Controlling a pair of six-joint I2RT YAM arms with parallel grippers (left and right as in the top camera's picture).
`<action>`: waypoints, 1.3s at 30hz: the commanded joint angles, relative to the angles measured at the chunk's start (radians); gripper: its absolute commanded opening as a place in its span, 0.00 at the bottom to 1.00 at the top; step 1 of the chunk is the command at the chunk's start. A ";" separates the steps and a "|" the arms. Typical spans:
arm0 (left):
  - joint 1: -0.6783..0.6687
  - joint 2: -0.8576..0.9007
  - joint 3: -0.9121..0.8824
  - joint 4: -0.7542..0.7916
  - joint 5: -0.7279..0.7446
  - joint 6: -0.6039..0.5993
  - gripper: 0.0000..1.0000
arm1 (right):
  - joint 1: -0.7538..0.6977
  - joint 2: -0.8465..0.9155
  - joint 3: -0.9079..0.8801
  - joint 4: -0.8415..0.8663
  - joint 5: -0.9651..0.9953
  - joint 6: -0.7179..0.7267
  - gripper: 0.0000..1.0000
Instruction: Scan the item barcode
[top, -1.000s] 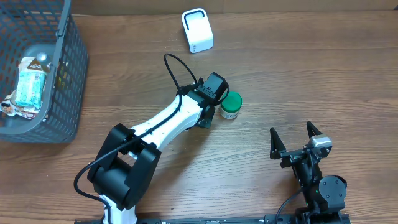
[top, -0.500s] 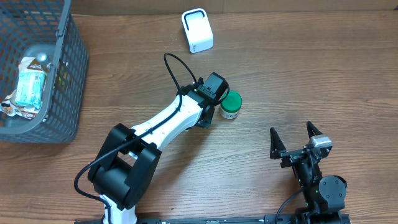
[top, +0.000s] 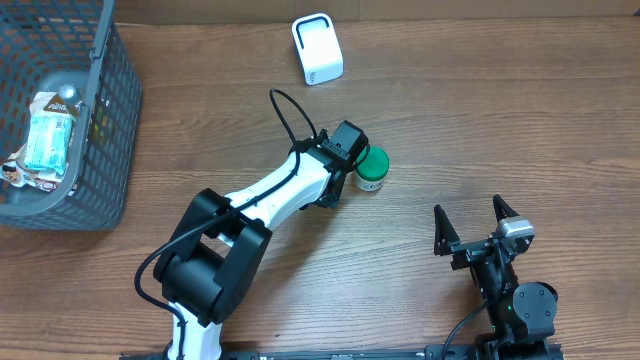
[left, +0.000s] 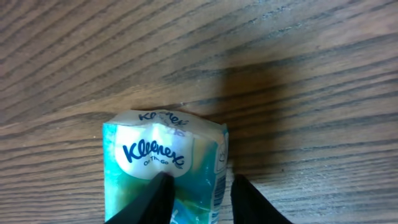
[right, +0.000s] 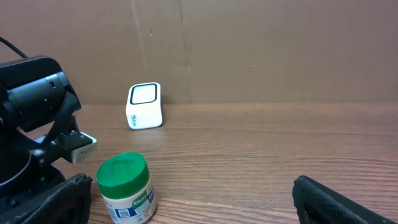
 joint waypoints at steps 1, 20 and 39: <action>0.006 0.057 0.003 0.002 -0.005 0.014 0.33 | 0.005 -0.009 -0.011 0.003 0.013 -0.002 1.00; 0.006 0.057 0.003 -0.003 -0.004 0.015 0.29 | 0.005 -0.009 -0.011 0.003 0.013 -0.002 1.00; 0.163 -0.157 0.152 -0.071 0.563 -0.008 0.04 | 0.005 -0.009 -0.011 0.003 0.013 -0.002 1.00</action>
